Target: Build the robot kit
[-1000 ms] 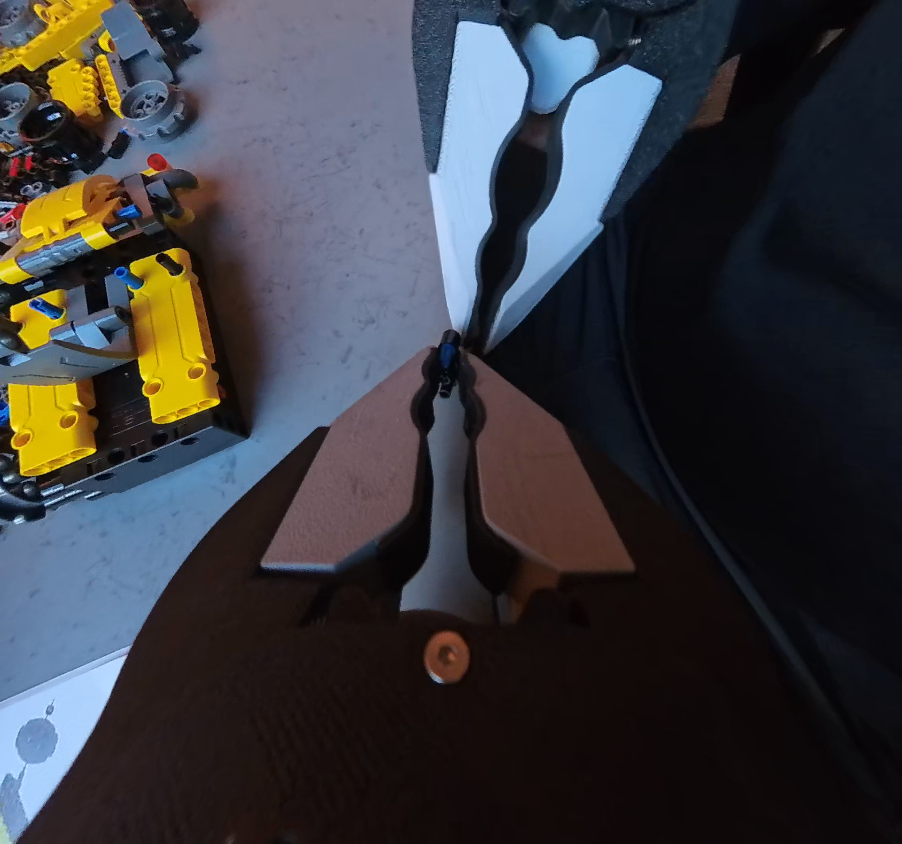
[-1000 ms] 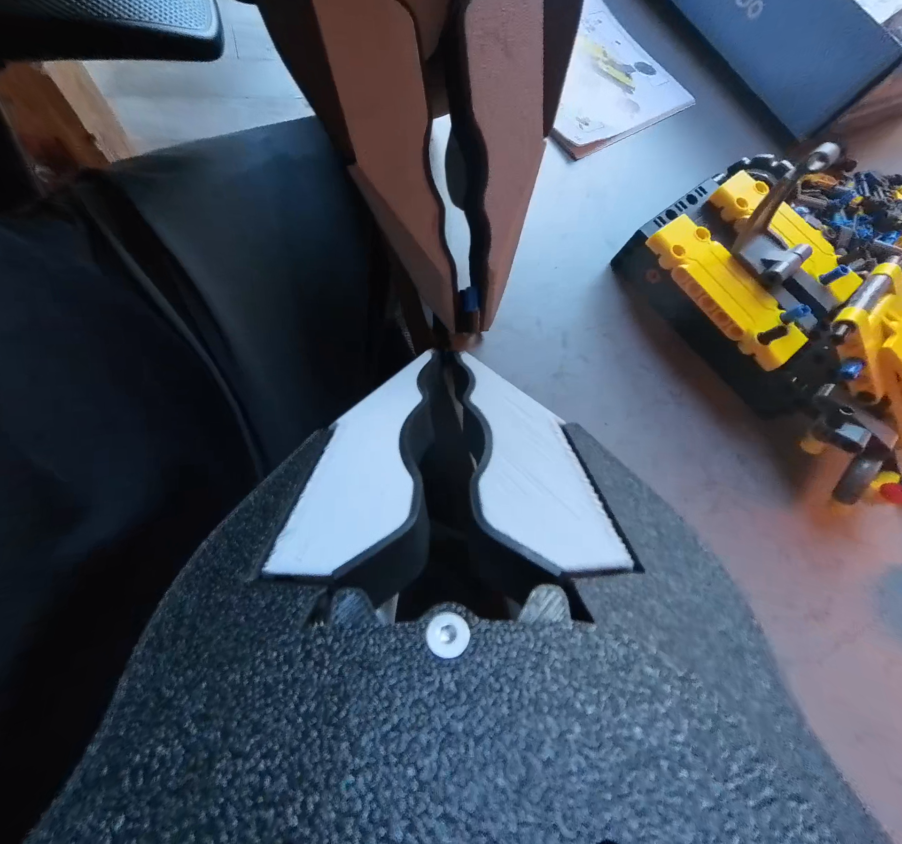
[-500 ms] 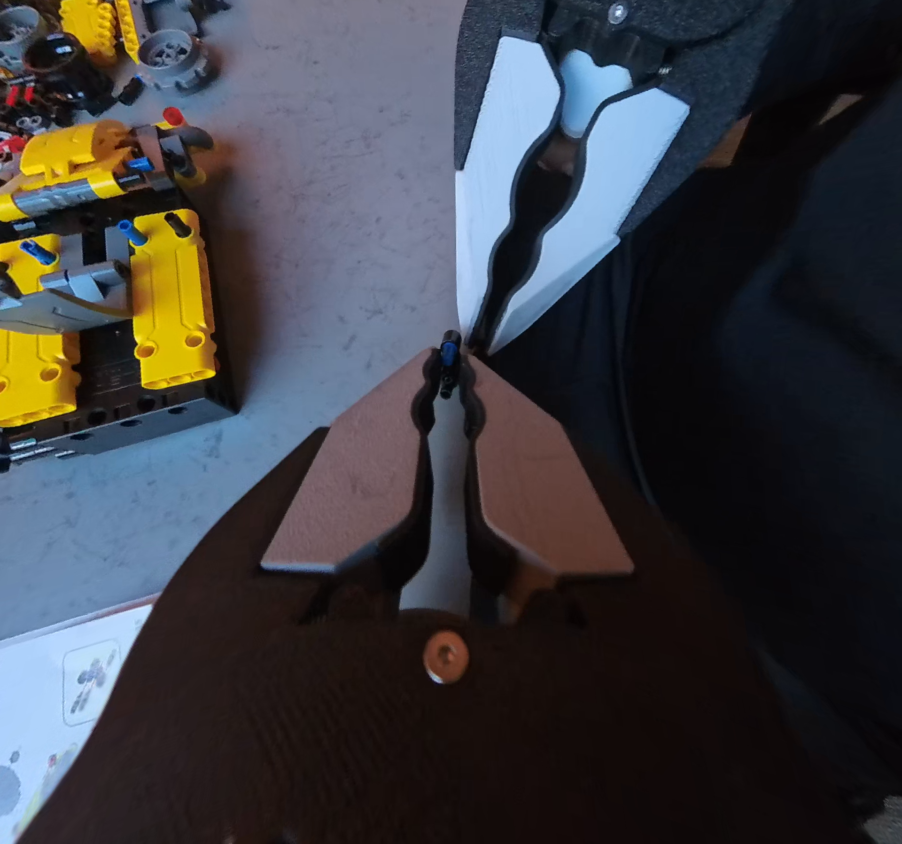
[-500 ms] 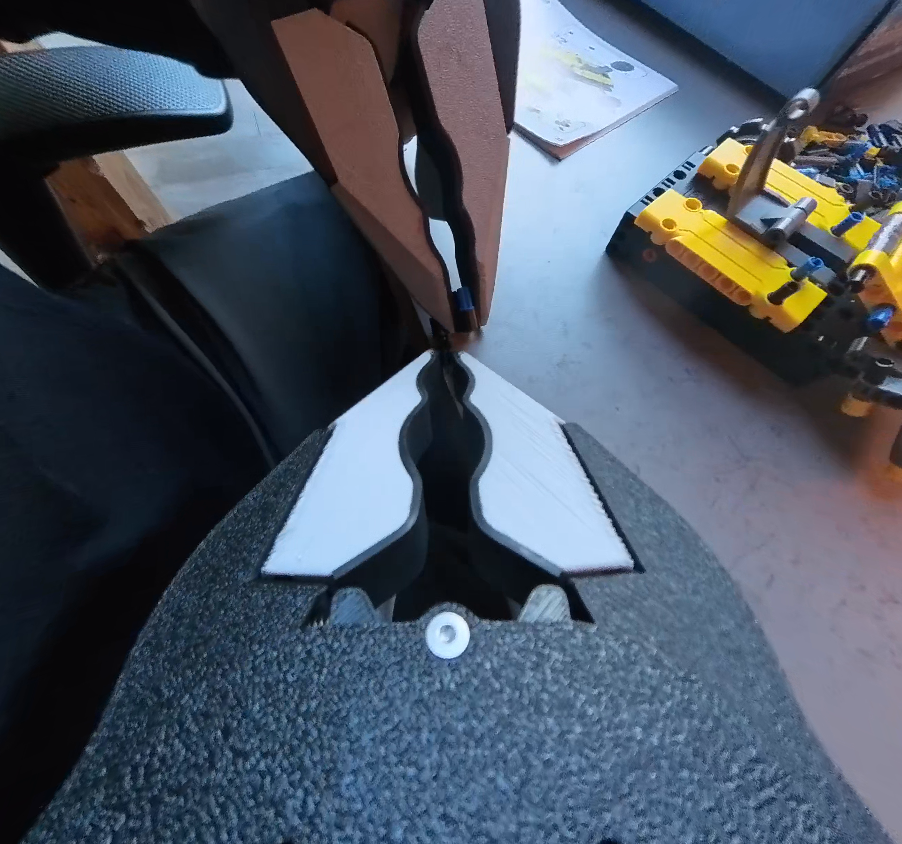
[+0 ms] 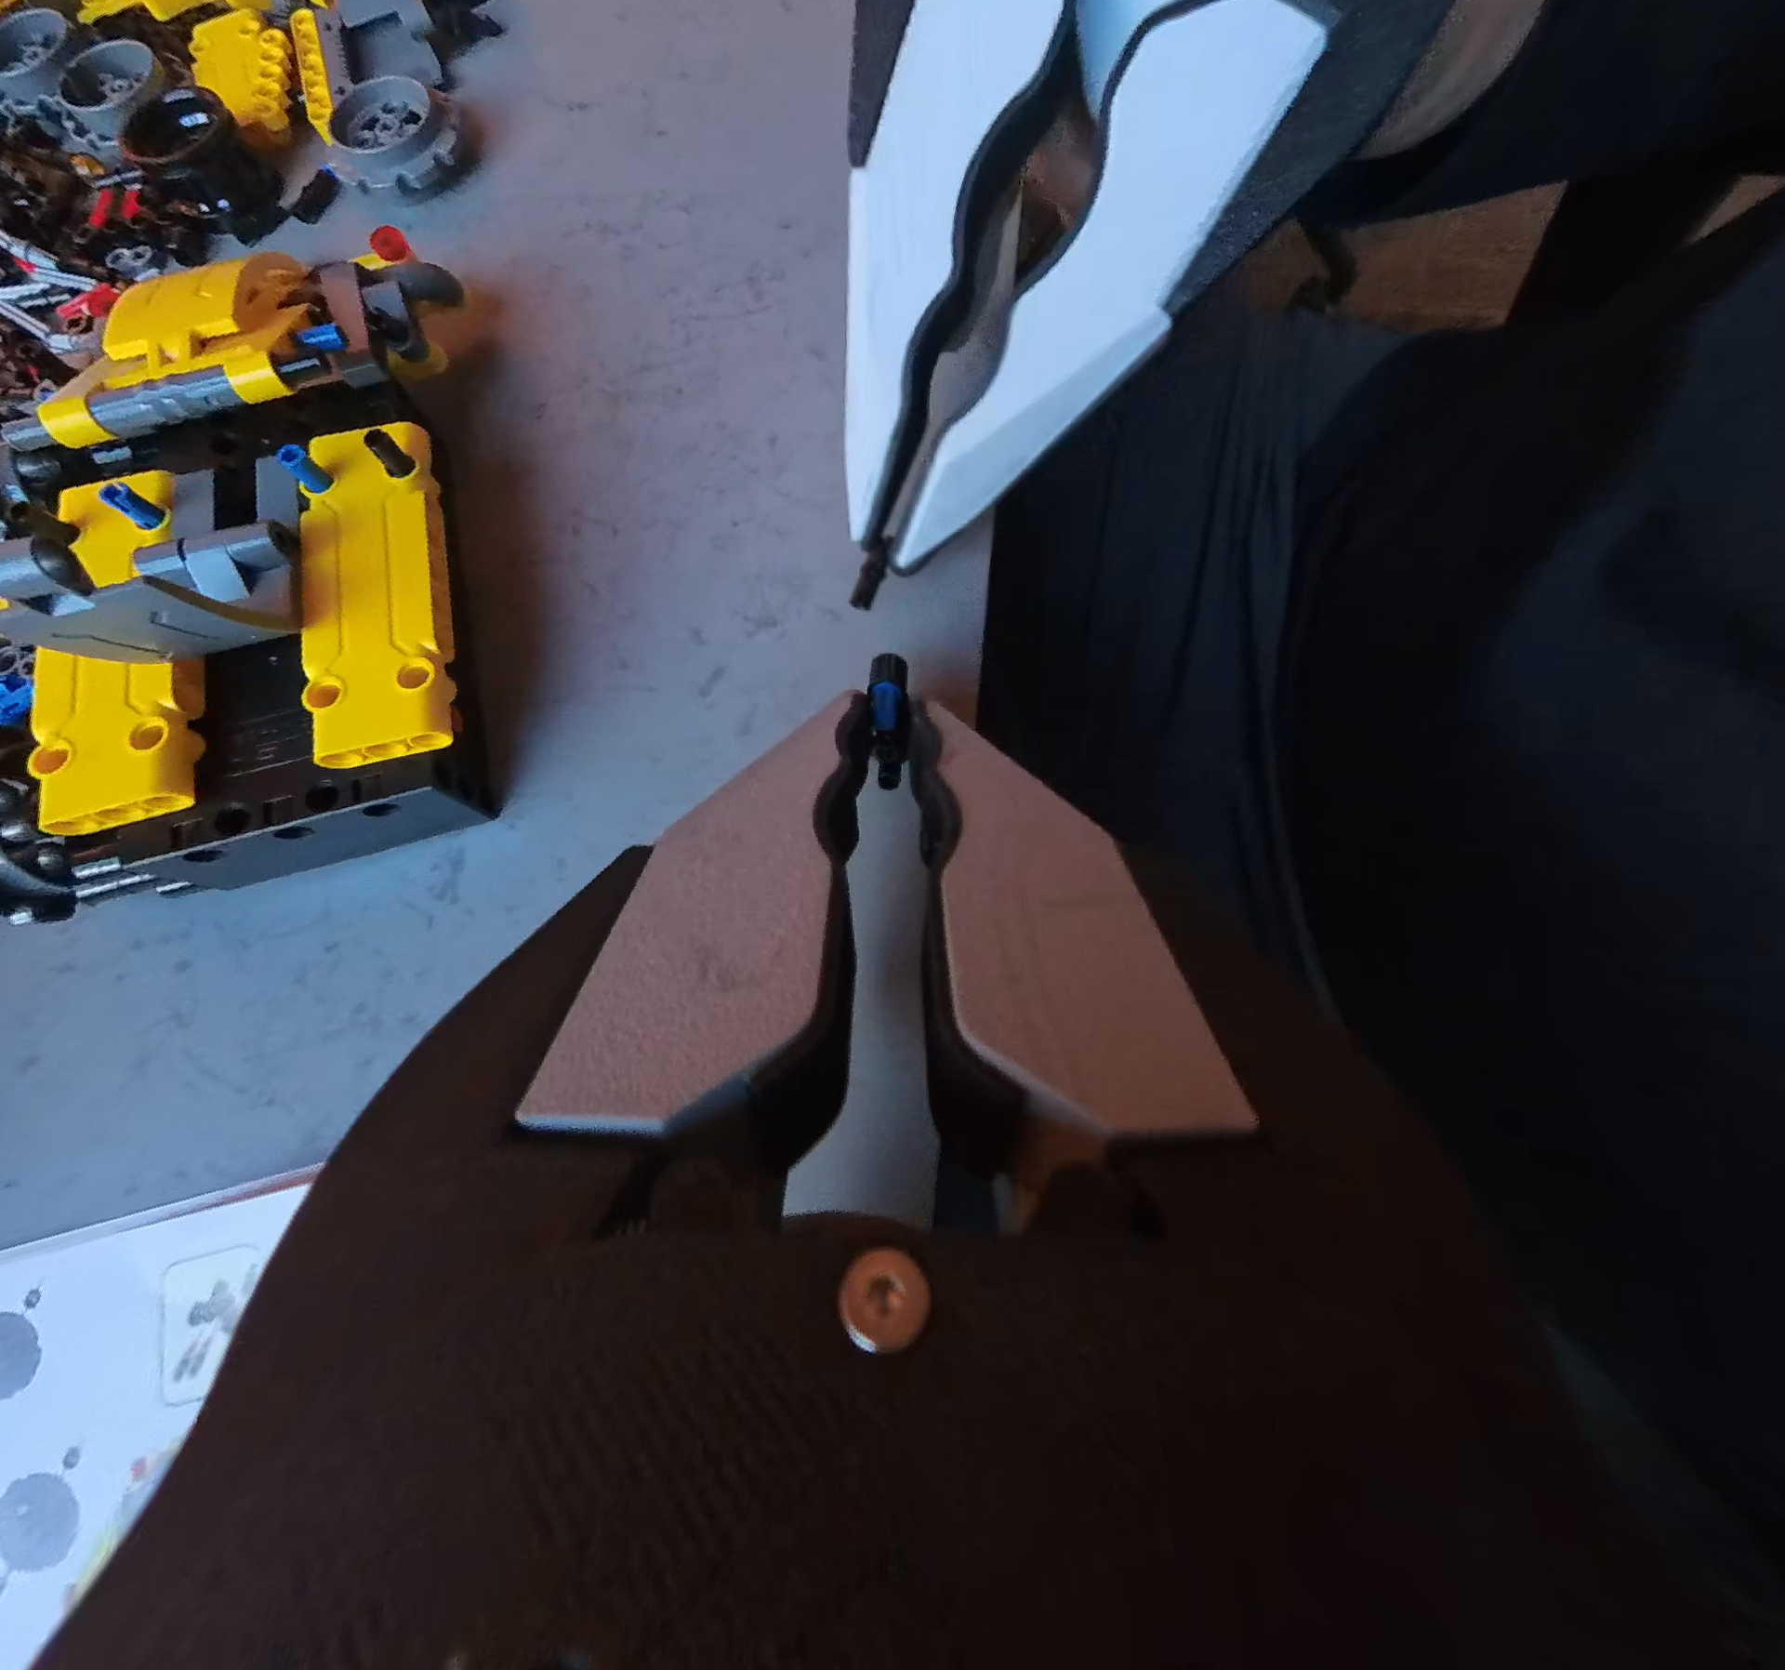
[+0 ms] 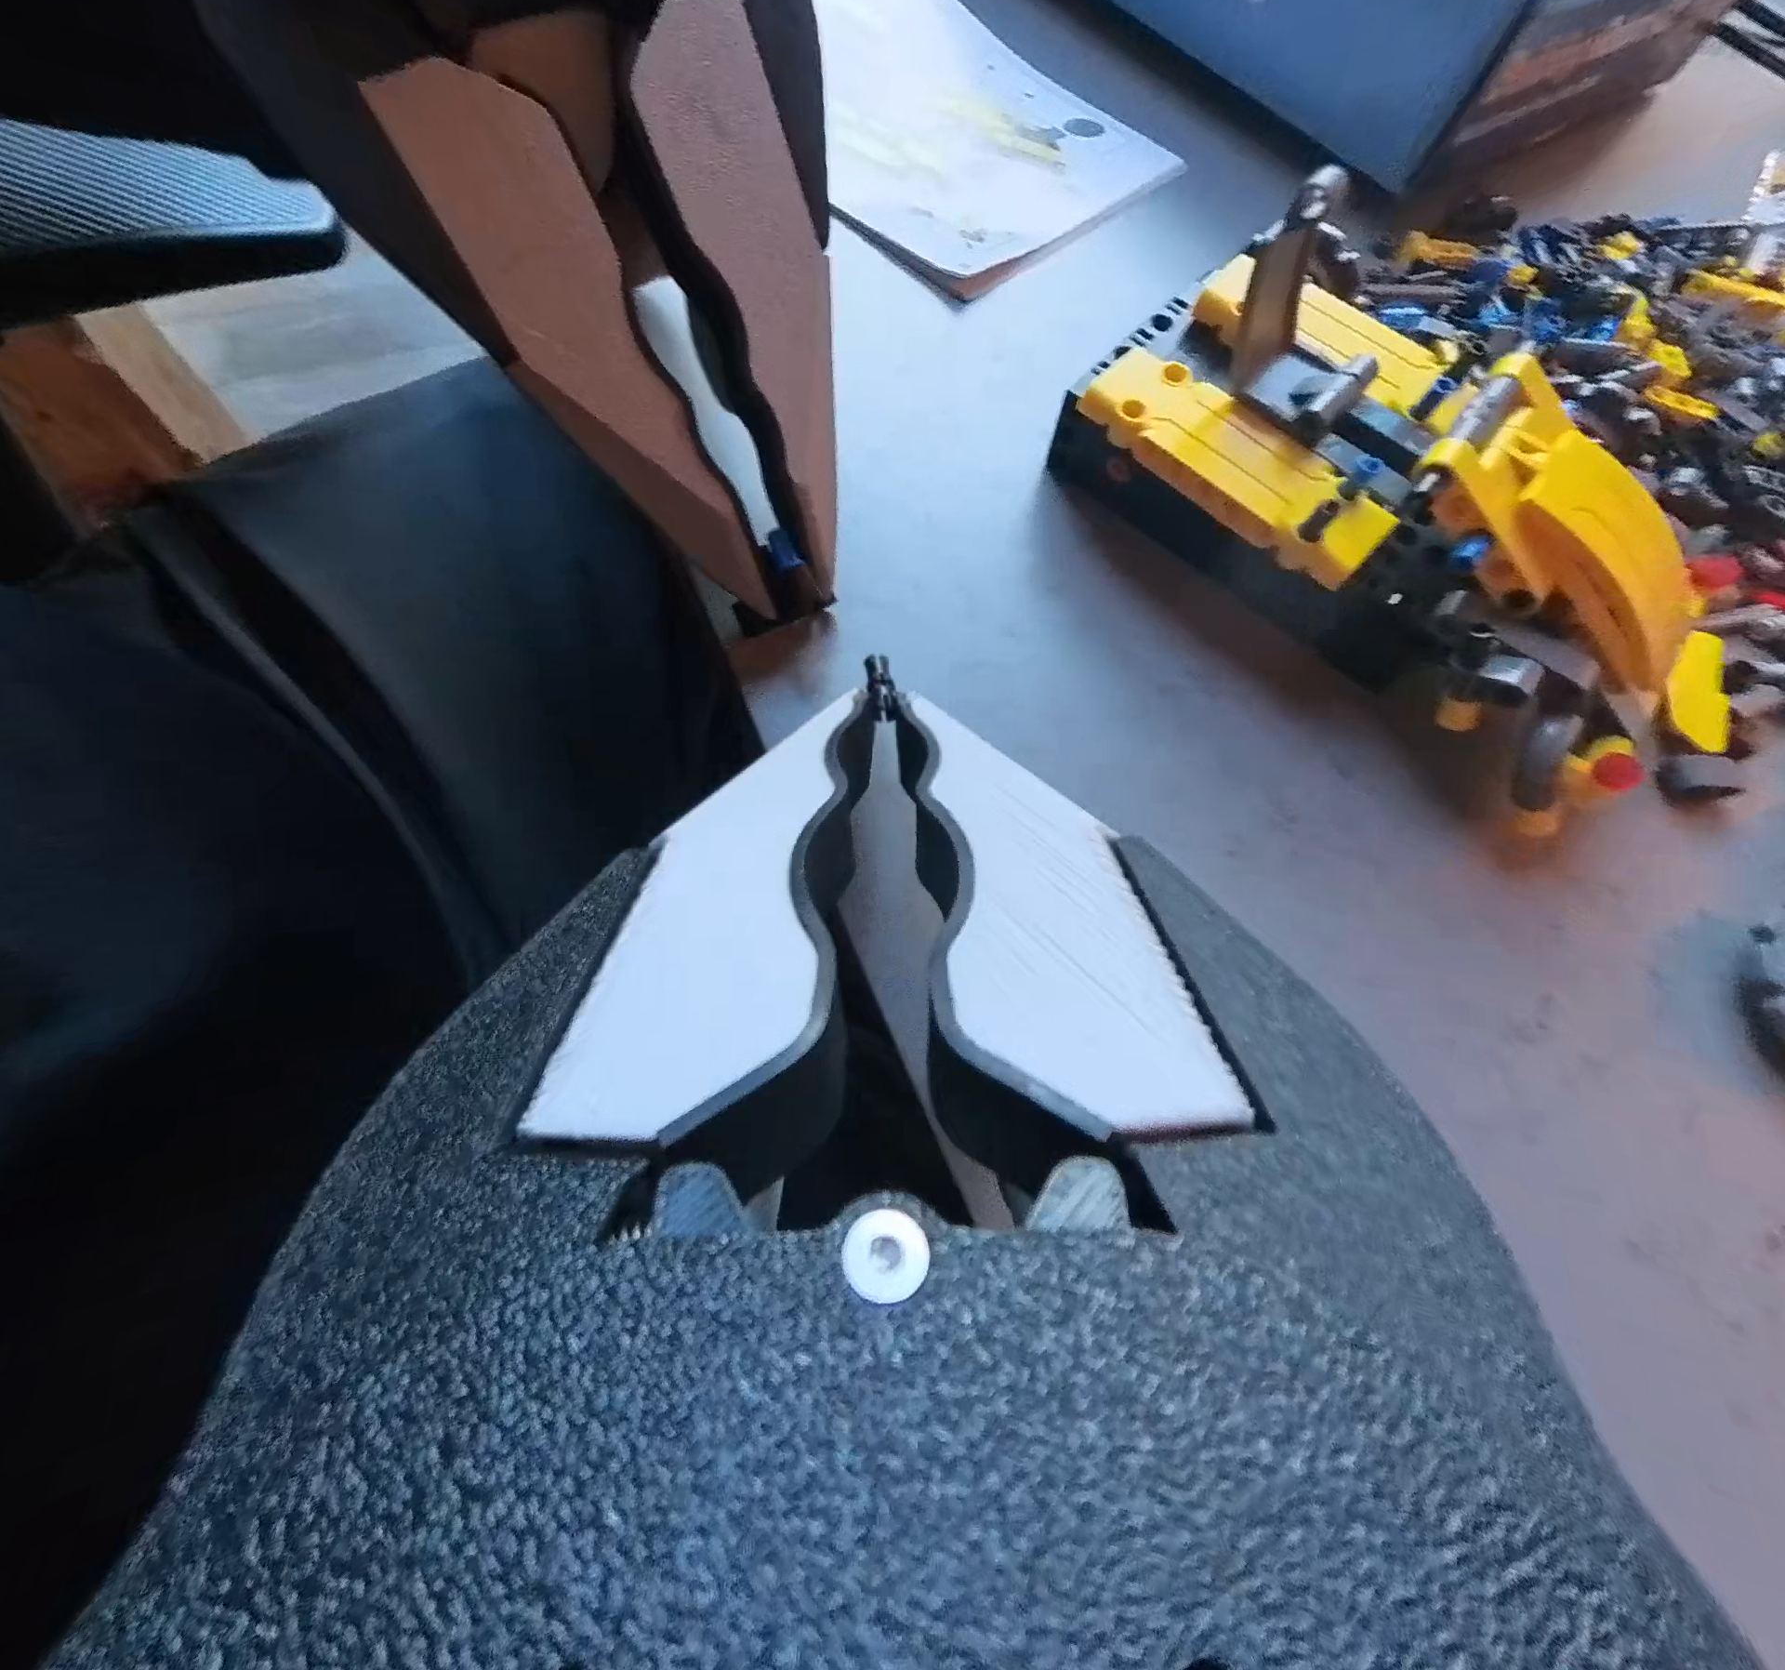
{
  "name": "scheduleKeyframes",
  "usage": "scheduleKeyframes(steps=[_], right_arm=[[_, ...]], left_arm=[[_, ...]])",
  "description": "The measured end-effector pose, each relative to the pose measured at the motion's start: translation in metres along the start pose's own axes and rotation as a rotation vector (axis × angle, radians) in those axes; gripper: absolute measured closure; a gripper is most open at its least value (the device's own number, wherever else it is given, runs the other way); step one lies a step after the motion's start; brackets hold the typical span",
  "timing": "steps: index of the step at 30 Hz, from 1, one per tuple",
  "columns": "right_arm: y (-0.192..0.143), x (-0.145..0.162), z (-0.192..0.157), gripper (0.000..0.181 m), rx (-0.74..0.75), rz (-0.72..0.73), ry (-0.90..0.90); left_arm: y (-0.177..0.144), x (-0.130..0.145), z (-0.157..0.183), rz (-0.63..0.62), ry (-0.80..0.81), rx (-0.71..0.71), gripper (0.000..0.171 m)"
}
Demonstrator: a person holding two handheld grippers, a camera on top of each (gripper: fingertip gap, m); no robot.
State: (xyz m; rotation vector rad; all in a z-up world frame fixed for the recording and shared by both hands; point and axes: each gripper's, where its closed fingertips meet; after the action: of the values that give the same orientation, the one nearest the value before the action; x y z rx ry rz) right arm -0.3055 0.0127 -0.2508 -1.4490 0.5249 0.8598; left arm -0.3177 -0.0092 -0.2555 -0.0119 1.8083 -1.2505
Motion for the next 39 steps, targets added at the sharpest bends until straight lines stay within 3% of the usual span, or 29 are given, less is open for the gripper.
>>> scheduleKeyframes(steps=[5, 14, 23, 26, 33, 39], right_arm=[[0.006, 0.014, 0.018, 0.177, 0.052, -0.154, -0.009], [0.004, 0.012, 0.022, 0.169, -0.132, -0.117, 0.172], [-0.001, 0.014, 0.023, 0.156, -0.135, -0.098, 0.129], [-0.007, 0.002, 0.016, 0.151, -0.156, -0.031, 0.069], [-0.026, -0.052, -0.022, 0.141, -0.314, 0.197, -0.044], [-0.047, -0.075, -0.035, 0.147, -0.415, 0.315, -0.032]], left_arm=[[-0.001, 0.002, -0.003, -0.003, 0.005, -0.005, 0.167], [-0.005, 0.006, -0.012, -0.009, 0.053, -0.093, 0.168], [-0.008, 0.003, -0.024, 0.019, 0.064, -0.157, 0.168], [-0.016, -0.011, -0.022, 0.121, 0.089, -0.164, 0.168], [-0.059, -0.064, 0.007, 0.58, 0.101, -0.034, 0.168], [-0.078, -0.073, 0.015, 0.737, 0.041, 0.043, 0.168]])
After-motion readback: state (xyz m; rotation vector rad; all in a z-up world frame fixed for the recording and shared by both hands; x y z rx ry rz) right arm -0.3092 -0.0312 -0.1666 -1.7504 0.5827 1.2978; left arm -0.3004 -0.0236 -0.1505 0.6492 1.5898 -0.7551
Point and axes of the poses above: each gripper's, where its closed fingertips meet, y out along the fingers, x out of its underside, z = x × y across the jaws, and after that the axes turned 8 degrees about -z, right-handed
